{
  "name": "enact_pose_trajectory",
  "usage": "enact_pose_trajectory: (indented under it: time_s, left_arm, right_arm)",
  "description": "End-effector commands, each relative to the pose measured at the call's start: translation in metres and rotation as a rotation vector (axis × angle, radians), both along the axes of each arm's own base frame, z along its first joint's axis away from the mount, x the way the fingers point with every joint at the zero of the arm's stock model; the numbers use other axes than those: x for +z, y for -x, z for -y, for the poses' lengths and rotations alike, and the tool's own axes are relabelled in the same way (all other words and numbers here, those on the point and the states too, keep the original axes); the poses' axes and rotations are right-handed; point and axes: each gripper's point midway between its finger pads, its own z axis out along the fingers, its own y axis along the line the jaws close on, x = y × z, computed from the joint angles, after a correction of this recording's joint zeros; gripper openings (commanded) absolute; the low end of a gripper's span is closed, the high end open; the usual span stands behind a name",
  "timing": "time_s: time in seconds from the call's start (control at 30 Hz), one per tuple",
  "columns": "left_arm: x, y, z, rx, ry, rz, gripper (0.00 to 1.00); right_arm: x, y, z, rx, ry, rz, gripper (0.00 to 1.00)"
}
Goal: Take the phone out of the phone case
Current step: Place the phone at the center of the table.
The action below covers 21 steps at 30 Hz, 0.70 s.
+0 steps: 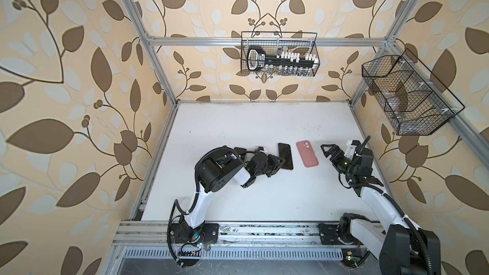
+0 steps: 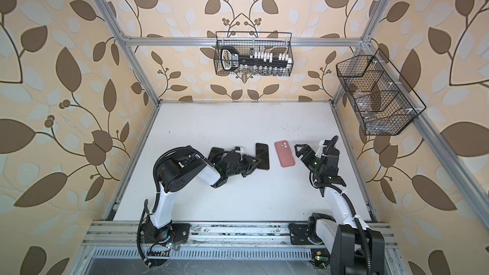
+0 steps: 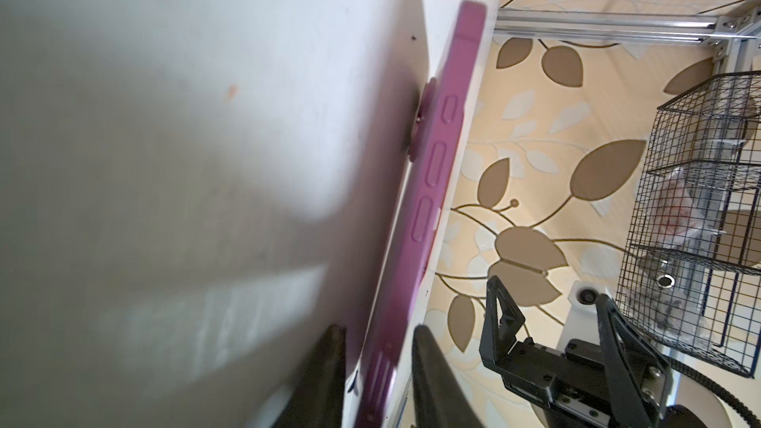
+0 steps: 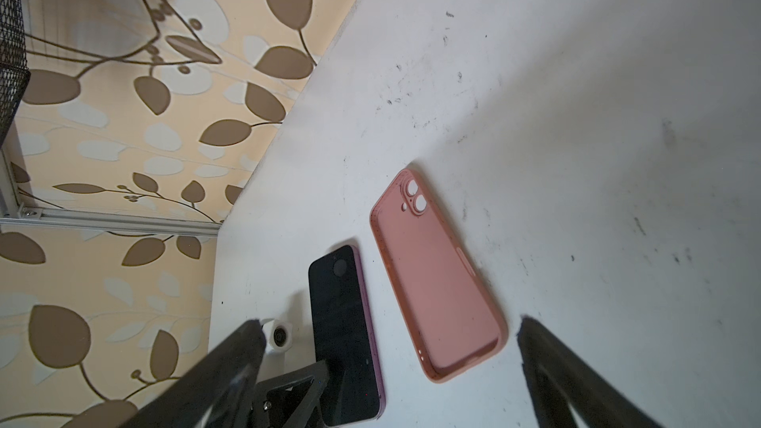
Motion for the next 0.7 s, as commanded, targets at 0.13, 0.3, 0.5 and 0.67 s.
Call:
enact_pose_trajectory:
  time_s: [0.13, 0.3, 0.5, 0.67]
  left_arm:
    - [-0.0002, 0.0035, -0.0021, 0.005, -0.036, -0.004, 0.38]
    - [-0.0012, 0.0039, -0.004, 0.005, -0.063, -0.008, 0.51]
    - [-0.0046, 0.0051, -0.0057, 0.002, -0.094, -0.022, 0.59]
    - [-0.007, 0.0073, -0.0072, -0.004, -0.13, -0.031, 0.65]
  right_arm:
    - [-0.0039, 0.0022, -0.0011, 0.004, -0.011, -0.001, 0.96]
    - [-0.0047, 0.0021, -0.0012, 0.005, -0.011, -0.003, 0.96]
    - [-0.0043, 0.0018, -0.0006, 0.004, -0.01, -0.001, 0.97]
    - [-0.0057, 0.0024, 0.0002, 0.002, -0.01, -0.005, 0.97]
